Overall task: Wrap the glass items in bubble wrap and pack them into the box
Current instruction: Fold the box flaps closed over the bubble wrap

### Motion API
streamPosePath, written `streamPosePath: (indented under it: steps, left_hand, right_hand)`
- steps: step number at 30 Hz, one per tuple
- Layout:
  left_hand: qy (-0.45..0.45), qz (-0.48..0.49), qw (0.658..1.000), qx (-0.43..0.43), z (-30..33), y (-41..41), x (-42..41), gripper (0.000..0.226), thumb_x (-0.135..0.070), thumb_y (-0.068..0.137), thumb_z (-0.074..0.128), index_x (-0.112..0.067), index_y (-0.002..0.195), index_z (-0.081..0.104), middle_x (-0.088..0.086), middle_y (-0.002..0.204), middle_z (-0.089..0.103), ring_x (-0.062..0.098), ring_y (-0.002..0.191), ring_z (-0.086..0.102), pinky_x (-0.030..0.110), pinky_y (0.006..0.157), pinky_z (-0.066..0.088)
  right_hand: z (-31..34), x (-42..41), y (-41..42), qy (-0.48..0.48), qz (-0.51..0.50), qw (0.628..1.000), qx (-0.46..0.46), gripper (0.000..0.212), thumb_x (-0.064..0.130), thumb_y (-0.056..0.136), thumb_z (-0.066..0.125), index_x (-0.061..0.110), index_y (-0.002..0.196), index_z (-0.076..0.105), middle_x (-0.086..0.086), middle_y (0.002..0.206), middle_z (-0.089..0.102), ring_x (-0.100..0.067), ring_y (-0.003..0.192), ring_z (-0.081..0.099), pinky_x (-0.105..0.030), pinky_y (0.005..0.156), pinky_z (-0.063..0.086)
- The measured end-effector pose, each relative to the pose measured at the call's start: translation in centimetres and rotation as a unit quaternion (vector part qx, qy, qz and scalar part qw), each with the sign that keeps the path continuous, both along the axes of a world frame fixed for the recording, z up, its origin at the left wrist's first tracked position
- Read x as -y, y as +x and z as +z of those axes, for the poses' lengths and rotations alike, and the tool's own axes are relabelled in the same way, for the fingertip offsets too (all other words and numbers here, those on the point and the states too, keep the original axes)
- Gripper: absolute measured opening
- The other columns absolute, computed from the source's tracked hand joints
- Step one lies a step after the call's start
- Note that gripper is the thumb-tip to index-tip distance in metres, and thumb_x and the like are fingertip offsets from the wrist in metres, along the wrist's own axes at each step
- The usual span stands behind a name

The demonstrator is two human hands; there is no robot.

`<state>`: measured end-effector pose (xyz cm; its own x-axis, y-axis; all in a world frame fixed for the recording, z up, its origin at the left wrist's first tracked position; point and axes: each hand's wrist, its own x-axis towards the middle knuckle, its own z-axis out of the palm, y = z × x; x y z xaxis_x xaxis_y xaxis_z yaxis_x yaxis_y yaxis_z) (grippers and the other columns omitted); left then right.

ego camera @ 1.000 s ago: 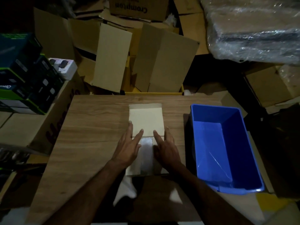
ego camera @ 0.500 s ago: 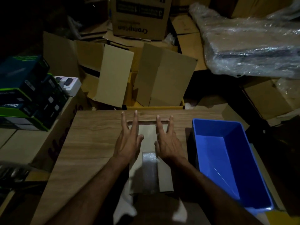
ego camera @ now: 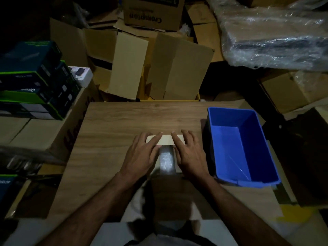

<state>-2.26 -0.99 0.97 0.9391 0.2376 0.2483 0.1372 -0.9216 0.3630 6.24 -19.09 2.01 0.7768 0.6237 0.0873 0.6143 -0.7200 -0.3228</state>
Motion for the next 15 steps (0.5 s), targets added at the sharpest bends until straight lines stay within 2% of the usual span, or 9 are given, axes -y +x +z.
streamPosePath:
  steps: [4,8,11,13,15]
  left_hand:
    - [-0.005,-0.017,1.000,-0.022,-1.7,-2.6,1.3,0.048,-0.034,0.095,0.063,-0.031,0.142,0.055,0.005,0.128,0.055,0.024,0.117,0.052,0.037,0.093,0.050]
    - [0.002,-0.025,0.998,-0.061,-3.4,-4.3,2.5,0.053,-0.030,0.091,0.069,-0.030,0.142,0.055,0.007,0.128,0.055,0.024,0.115,0.051,0.035,0.093,0.049]
    - [-0.010,-0.026,0.997,-0.076,-4.1,-5.0,2.7,0.053,-0.028,0.090,0.071,-0.029,0.141,0.057,0.004,0.125,0.055,0.021,0.115,0.049,0.031,0.094,0.047]
    - [-0.047,-0.019,0.996,-0.079,-4.1,-5.1,2.6,0.048,-0.027,0.090,0.071,-0.026,0.136,0.061,0.000,0.121,0.055,0.018,0.113,0.047,0.026,0.094,0.042]
    - [-0.072,-0.015,0.994,-0.075,-4.1,-5.2,2.4,0.042,-0.025,0.090,0.070,-0.023,0.131,0.065,-0.005,0.117,0.055,0.013,0.112,0.046,0.027,0.094,0.044]
  right_hand:
    - [-2.2,1.9,-2.6,-0.015,0.045,0.999,0.018,0.070,0.014,0.087,0.064,0.022,0.153,0.041,-0.018,0.150,0.045,-0.033,0.138,0.043,-0.046,0.095,0.054]
    - [-4.4,2.9,-4.1,-0.025,0.034,0.999,0.020,0.066,0.017,0.088,0.072,0.027,0.149,0.047,-0.014,0.143,0.053,-0.030,0.132,0.048,-0.040,0.085,0.055]
    - [-5.8,3.4,-4.7,-0.016,0.024,1.000,-0.001,0.065,0.020,0.088,0.075,0.030,0.146,0.049,-0.012,0.144,0.053,-0.027,0.132,0.048,-0.039,0.087,0.057]
    - [-6.4,3.4,-5.0,0.001,0.011,1.000,-0.027,0.065,0.016,0.085,0.077,0.028,0.144,0.052,-0.012,0.144,0.053,-0.027,0.132,0.049,-0.041,0.090,0.057]
    - [-6.8,3.4,-5.1,0.011,-0.002,0.999,-0.042,0.062,0.015,0.084,0.079,0.025,0.141,0.056,-0.012,0.143,0.054,-0.027,0.131,0.050,-0.042,0.092,0.057]
